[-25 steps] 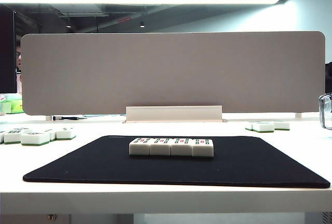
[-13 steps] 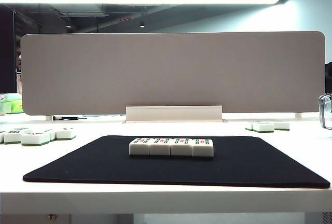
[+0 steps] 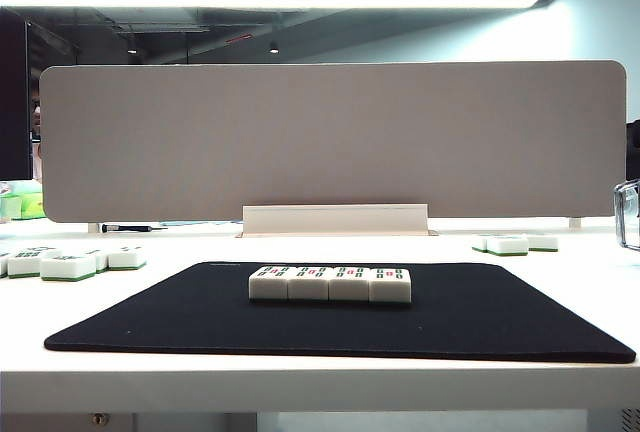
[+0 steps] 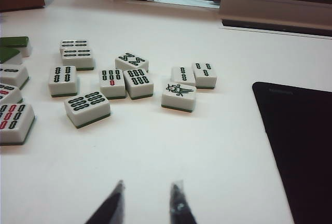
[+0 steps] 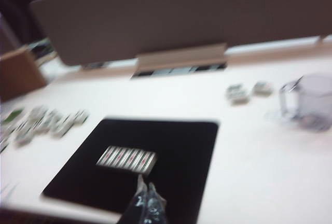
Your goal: Arrange four mahjong tiles into a neat stack, creating two layers of paired tiles.
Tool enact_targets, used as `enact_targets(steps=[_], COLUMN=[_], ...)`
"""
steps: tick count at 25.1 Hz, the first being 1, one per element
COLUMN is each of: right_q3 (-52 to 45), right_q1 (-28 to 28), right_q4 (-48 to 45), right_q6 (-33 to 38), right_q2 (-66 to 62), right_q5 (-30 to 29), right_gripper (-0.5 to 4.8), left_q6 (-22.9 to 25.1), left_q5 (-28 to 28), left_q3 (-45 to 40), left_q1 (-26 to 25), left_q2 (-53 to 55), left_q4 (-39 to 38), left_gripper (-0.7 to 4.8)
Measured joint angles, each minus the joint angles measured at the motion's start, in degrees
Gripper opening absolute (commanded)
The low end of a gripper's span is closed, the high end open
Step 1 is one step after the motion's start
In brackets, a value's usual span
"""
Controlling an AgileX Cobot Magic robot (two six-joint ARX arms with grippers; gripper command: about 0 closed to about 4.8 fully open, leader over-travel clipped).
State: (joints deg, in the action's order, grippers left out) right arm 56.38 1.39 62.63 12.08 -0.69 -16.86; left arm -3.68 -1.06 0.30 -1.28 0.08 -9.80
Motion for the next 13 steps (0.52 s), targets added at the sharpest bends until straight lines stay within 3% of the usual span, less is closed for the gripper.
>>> enact_targets(steps=[4, 7, 10, 13], right_q3=[0.28, 0.28, 0.28, 0.28], right_q1=[0.0, 0.0, 0.0, 0.0], right_q4=[9.16, 11.47, 12.74, 12.79], right_q6=[-0.02, -0.02, -0.02, -0.02], right_q2=[-0.02, -0.02, -0.02, -0.02], right_q5=[-9.79, -11.28, -11.32, -11.34], right_gripper=[-0.01, -0.01, -0.01, -0.01], left_q6=[-0.02, -0.35, -5.18, -10.84], left_q5=[-0.28, -1.68, -4.28, -11.28], left_q3=[0.0, 0.0, 0.04, 0.72], left_q1=[0.0, 0.0, 0.0, 0.02], left_q2=[0.0, 0.0, 0.0, -0.02], left_q4=[0.0, 0.09, 0.15, -0.28], left_gripper=[1.11, 1.11, 1.11, 1.11])
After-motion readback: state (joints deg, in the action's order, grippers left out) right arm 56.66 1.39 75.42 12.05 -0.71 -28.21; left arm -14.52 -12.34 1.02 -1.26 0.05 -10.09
